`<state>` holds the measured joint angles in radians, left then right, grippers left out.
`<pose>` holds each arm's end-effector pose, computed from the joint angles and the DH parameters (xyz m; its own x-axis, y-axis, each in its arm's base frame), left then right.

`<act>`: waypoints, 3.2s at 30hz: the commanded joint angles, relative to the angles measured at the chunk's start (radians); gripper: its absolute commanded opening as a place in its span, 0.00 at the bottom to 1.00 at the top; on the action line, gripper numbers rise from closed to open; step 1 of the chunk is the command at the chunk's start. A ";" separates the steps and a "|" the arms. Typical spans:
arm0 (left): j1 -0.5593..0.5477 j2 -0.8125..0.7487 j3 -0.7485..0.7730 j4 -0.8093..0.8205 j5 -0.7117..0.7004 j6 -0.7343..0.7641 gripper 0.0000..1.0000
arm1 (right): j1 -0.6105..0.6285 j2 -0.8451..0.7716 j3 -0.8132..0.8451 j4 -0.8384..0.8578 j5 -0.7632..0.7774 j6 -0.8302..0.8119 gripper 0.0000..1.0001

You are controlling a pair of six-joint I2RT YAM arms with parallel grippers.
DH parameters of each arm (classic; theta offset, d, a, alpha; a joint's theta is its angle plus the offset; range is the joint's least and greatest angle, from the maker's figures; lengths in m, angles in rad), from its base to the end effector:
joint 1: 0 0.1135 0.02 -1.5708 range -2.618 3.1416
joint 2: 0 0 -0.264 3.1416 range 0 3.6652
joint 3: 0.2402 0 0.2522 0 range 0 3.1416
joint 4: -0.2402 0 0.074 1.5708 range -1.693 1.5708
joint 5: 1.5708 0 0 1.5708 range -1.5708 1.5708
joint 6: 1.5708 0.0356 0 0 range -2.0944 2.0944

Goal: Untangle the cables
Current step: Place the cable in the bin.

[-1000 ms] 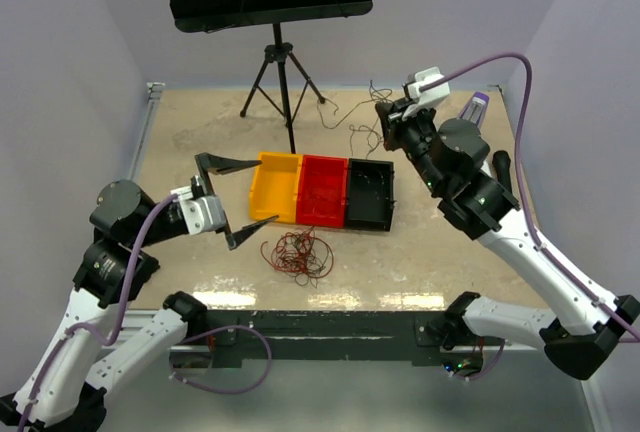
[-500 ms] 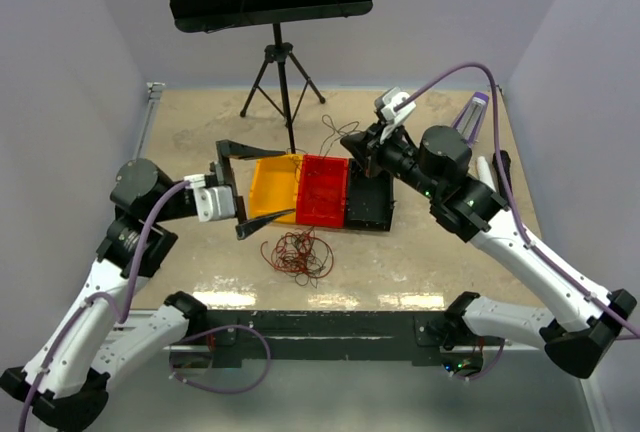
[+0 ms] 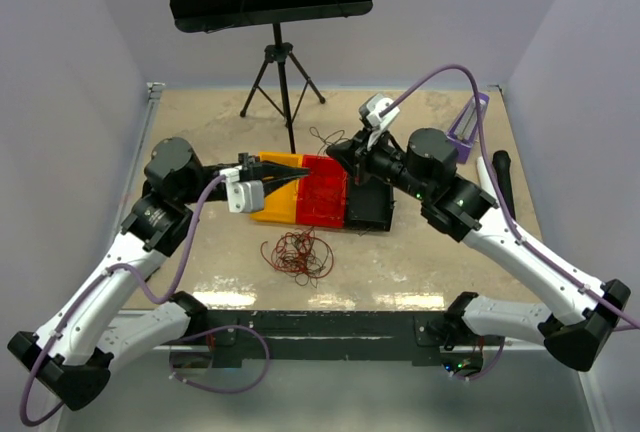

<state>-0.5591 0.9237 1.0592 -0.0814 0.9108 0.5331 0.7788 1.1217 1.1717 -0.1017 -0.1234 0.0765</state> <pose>0.1471 -0.1252 0.4218 0.5446 0.0268 -0.8383 0.8327 0.1018 0.5443 0.1793 0.1831 0.4178 -0.0966 0.0112 -0.9953 -0.7795 0.6210 0.0827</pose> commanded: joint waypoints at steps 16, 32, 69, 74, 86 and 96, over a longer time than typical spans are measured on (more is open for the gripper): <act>-0.005 -0.091 0.289 0.135 -0.176 -0.024 0.00 | 0.011 -0.131 -0.145 0.135 -0.173 0.086 0.63; -0.004 -0.115 0.334 0.028 -0.204 -0.079 0.01 | 0.011 -0.157 -0.077 0.214 -0.019 0.149 0.00; -0.004 -0.217 0.082 -0.262 -0.191 0.042 1.00 | -0.058 0.059 0.002 -0.021 0.907 0.239 0.00; -0.004 -0.221 0.081 -0.261 -0.191 0.042 1.00 | -0.101 0.067 0.000 -0.049 0.898 0.247 0.00; -0.004 -0.217 0.079 -0.253 -0.185 0.039 1.00 | -0.164 0.073 -0.124 -0.033 0.792 0.292 0.00; -0.004 -0.217 0.067 -0.245 -0.173 0.041 1.00 | -0.193 0.061 -0.211 -0.039 0.806 0.370 0.00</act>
<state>-0.5591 0.7055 1.1324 -0.3466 0.7155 0.5655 0.5995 1.2110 0.9768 -0.1673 0.6811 0.4004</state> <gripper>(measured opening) 0.997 0.007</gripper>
